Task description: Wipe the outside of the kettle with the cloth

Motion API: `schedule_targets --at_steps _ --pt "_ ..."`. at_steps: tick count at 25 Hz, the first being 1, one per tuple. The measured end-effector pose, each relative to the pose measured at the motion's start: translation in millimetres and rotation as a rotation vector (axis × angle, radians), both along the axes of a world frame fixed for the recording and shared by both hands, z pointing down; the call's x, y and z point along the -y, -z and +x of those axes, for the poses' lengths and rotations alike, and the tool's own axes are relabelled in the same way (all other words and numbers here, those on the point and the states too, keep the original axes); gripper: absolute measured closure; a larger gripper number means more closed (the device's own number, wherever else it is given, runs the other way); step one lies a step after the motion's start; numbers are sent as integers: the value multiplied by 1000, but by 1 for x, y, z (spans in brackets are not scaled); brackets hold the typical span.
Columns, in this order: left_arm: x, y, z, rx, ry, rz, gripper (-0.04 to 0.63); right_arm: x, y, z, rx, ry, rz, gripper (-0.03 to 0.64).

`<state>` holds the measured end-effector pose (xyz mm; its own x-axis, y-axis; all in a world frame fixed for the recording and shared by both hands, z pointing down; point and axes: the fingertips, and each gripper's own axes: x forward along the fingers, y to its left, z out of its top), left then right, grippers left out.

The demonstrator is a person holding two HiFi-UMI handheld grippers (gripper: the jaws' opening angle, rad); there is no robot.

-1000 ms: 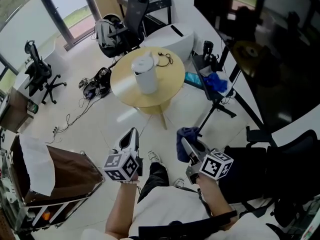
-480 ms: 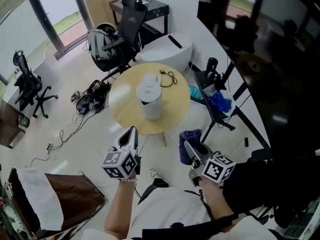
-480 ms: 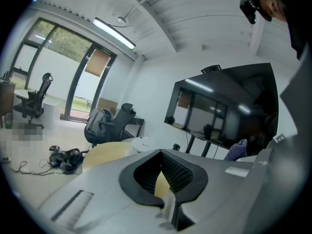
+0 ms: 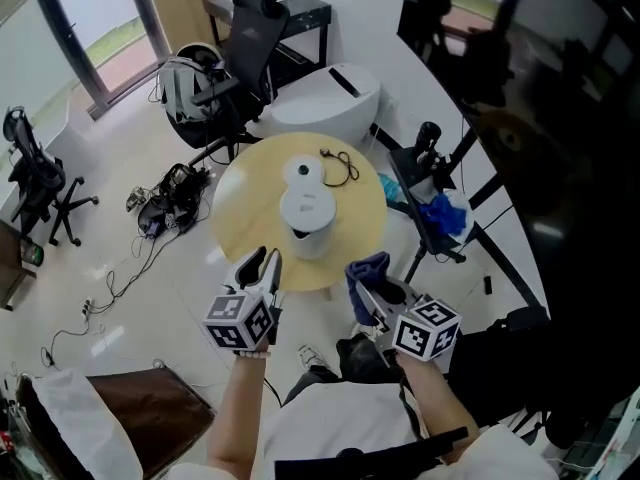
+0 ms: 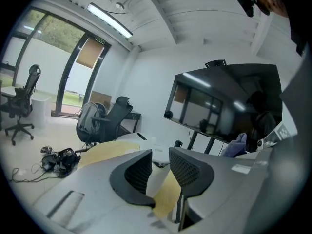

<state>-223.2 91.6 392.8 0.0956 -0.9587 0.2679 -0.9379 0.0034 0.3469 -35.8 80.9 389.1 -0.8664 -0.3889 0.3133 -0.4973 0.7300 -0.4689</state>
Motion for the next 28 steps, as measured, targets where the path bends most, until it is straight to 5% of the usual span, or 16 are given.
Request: schedule_targets --at_steps 10,17,22,28 --pt "34 -60 27 -97 -13 -108 483 94 -21 -88 -373 366 305 549" --pt "43 -80 33 -131 10 -141 483 107 -50 -131 -672 689 482 549" --pt "36 -81 31 -174 61 -136 483 77 -56 -166 -726 899 562 549" --pt "21 -80 15 -214 153 -114 483 97 -61 -202 -702 900 552 548"
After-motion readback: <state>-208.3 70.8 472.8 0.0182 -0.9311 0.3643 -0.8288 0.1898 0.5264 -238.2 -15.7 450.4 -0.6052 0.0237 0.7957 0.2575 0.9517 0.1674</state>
